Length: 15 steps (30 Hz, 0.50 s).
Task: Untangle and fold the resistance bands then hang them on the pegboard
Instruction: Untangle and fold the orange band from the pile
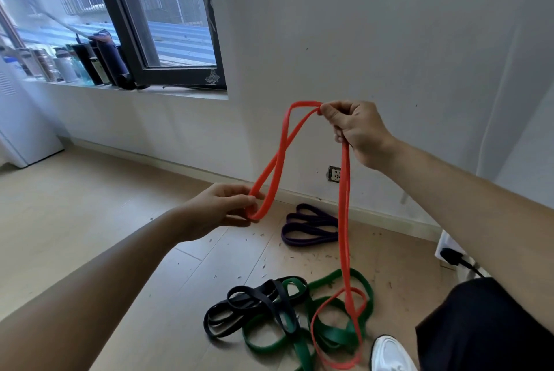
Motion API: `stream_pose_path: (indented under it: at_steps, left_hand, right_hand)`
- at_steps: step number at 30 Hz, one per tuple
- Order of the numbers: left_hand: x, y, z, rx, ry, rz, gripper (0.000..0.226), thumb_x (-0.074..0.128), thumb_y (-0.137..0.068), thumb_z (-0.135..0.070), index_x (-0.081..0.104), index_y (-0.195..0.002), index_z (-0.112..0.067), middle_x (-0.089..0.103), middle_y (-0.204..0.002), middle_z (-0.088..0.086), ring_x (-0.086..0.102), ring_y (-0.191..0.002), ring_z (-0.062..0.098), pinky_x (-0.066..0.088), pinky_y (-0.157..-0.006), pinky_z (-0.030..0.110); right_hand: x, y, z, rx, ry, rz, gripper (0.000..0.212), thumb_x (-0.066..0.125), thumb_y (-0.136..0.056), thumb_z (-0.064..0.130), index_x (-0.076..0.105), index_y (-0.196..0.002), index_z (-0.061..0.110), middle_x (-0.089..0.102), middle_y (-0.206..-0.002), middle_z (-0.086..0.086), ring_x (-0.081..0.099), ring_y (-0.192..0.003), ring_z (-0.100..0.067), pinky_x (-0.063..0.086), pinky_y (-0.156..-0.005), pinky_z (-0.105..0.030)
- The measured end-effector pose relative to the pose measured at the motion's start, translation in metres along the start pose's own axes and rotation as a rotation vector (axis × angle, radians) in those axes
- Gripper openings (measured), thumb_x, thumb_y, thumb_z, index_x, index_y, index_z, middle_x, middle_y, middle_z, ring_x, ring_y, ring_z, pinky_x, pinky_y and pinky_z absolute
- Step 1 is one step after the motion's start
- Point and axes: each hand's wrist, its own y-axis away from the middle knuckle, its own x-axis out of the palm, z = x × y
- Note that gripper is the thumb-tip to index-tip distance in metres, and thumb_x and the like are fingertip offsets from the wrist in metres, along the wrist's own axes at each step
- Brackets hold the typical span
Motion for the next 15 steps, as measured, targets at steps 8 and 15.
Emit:
stream_pose_path:
  at_steps: [8, 15]
  left_hand:
    - [-0.026, 0.002, 0.005, -0.096, 0.474, 0.109, 0.041, 0.080, -0.085, -0.015, 0.068, -0.121, 0.000, 0.068, -0.103, 0.015, 0.070, -0.101, 0.030, 0.058, -0.096, 0.046]
    - [-0.037, 0.007, -0.002, 0.012, 0.682, -0.060, 0.038, 0.054, -0.091, -0.001, 0.056, -0.128, 0.003, 0.073, -0.102, 0.017, 0.075, -0.096, 0.024, 0.061, -0.090, 0.040]
  right_hand:
    - [-0.028, -0.006, -0.014, 0.041, 0.061, -0.041, 0.016, 0.067, -0.097, 0.018, 0.073, -0.090, 0.005, 0.042, -0.062, -0.006, 0.033, -0.052, -0.015, 0.030, -0.049, -0.028]
    - [-0.045, -0.006, -0.029, 0.074, 0.151, 0.014, 0.022, 0.066, -0.098, 0.016, 0.072, -0.100, -0.005, 0.045, -0.055, 0.002, 0.037, -0.049, -0.011, 0.033, -0.049, -0.024]
